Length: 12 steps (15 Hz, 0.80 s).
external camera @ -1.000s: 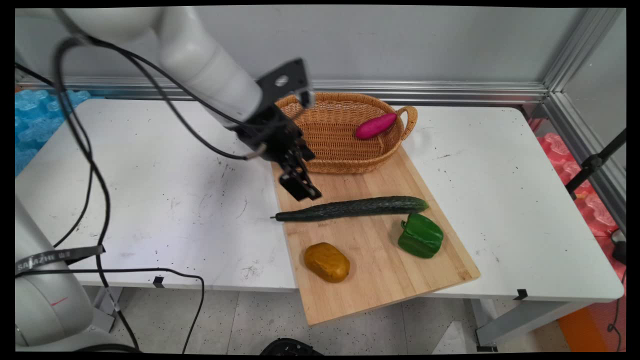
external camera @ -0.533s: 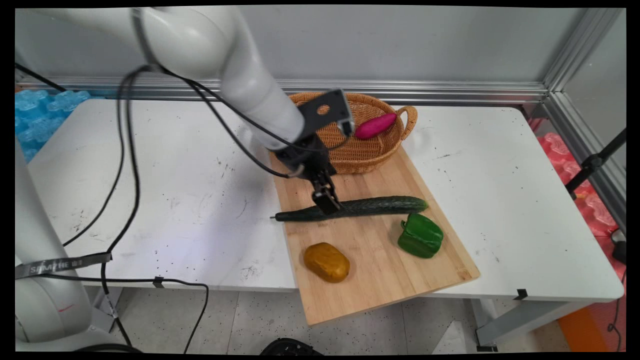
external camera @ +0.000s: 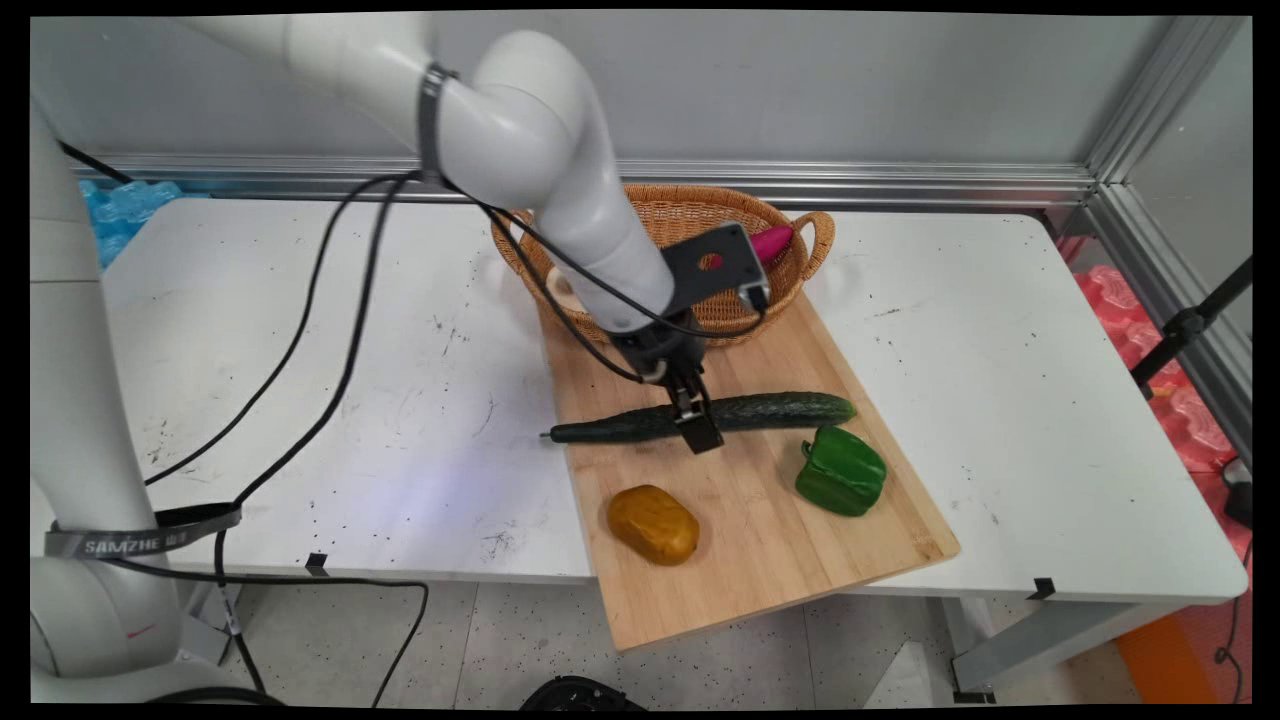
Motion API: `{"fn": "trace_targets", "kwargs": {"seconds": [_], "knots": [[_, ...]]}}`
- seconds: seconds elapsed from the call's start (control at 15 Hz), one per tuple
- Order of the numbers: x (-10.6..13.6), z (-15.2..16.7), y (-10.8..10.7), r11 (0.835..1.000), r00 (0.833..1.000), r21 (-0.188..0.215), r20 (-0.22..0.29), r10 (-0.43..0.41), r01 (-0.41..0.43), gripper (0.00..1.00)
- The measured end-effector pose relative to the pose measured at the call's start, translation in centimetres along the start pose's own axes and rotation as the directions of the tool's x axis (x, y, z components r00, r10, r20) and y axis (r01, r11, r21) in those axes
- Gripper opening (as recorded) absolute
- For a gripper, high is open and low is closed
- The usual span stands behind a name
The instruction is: Pick up the cucumber from the cutting board, then place the picked object in the vegetable basket
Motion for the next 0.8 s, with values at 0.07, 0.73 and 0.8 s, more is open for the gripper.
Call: {"fn": "trace_targets", "kwargs": {"seconds": [0.07, 0.73, 0.8], "knots": [[0.4, 0.5, 0.0, 1.000, 1.000, -0.001, 0.007, -0.002, 0.002, 1.00], [2.2, 2.6, -0.2, 1.000, 0.999, -0.011, 0.048, 0.004, -0.003, 0.00], [2.2, 2.6, -0.3, 1.000, 0.999, -0.012, 0.049, 0.005, -0.004, 0.00]]}}
